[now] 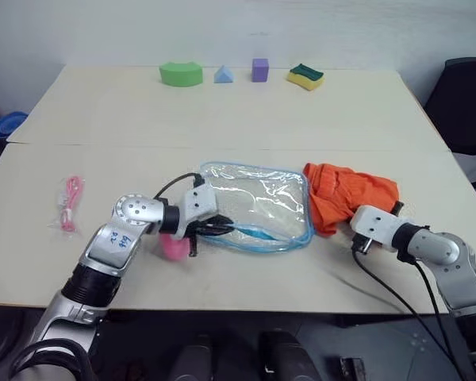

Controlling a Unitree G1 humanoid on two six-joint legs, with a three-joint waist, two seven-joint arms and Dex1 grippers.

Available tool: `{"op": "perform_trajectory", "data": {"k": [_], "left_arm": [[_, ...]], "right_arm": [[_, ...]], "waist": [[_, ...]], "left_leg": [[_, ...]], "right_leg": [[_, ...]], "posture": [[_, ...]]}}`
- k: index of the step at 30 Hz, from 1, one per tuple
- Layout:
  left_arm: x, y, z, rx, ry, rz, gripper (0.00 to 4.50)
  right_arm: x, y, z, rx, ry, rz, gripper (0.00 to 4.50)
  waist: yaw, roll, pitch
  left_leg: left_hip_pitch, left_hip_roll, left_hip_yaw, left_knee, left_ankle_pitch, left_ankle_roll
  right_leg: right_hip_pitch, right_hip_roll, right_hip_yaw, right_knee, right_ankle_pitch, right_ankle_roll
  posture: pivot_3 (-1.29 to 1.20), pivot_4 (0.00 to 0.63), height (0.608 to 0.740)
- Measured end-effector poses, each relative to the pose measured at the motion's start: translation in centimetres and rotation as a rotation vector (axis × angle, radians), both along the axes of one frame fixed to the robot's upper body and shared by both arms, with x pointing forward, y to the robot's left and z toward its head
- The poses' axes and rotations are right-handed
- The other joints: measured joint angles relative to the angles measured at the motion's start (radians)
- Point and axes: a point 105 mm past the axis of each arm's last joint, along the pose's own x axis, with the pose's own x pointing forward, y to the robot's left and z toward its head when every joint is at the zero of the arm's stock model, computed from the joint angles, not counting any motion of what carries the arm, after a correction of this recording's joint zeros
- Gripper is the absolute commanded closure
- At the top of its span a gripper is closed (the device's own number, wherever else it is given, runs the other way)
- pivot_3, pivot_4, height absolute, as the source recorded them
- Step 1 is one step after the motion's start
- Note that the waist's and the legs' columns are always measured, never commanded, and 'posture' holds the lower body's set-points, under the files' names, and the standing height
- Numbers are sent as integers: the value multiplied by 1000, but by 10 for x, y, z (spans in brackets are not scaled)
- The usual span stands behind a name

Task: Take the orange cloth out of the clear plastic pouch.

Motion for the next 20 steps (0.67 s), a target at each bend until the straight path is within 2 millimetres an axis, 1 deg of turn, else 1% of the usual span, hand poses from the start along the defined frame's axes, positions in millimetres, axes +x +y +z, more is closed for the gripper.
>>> {"op": "perform_trajectory", "data": {"k": [4,5,6,8,9,10,12,13,14,17,20], "left_arm": [[-4,8,18,-109,66,59,1705],[-7,13,25,-146,94,72,1352],[-10,19,33,-187,116,84,1042],[-15,38,57,-266,128,117,469],[-19,49,69,-287,130,128,148],[-24,63,78,-288,124,148,148],[-35,92,89,-263,111,187,148],[-39,101,90,-243,111,200,148],[-44,116,88,-198,114,210,148],[-50,152,75,-82,146,262,148],[-48,178,69,3,105,306,148]], "right_arm": [[-18,-13,4,52,95,-29,1445],[-23,-17,7,98,130,-45,1045],[-29,-21,11,149,164,-57,725],[-40,-32,27,241,221,-84,75],[-48,-39,37,274,255,-93,0],[-55,-48,45,291,289,-106,0],[-70,-63,61,324,340,-118,0],[-75,-68,65,333,361,-126,0],[-82,-77,69,358,397,-141,0],[-97,-102,73,432,469,-214,0],[-100,-108,73,477,492,-228,0]], "waist": [[-2,0,0],[-2,0,0],[-2,0,0],[-6,1,0],[-7,1,1],[-7,1,1],[-8,1,1],[-7,1,1],[-6,1,1],[-2,1,1],[-3,2,1]], "left_leg": [[0,0,-1,0,0,0],[0,0,-1,0,0,0],[0,1,-1,0,0,0],[1,1,-1,-1,0,0],[1,1,-1,-1,0,0],[1,1,-1,-2,0,0],[2,1,-1,-4,-1,0],[3,1,-1,-4,-1,1],[3,1,-1,-4,-3,5],[4,1,-1,-5,-4,6],[3,1,-2,-5,-4,7]], "right_leg": [[1,0,-1,-1,0,0],[1,0,-1,-1,0,0],[0,0,-1,-1,0,0],[1,0,-1,-1,0,0],[1,1,-1,-1,0,0],[1,1,-1,-2,0,0],[2,1,-1,-3,0,0],[3,1,-1,-4,0,0],[3,0,-1,-5,0,0],[4,-1,-2,-6,0,-1],[4,-3,-3,-7,0,-1]], "posture": [[0,150,740],[0,150,740],[0,150,740],[0,150,740],[0,150,740],[0,150,740],[0,150,740],[0,150,740],[0,150,740],[0,150,740],[0,150,740]]}}
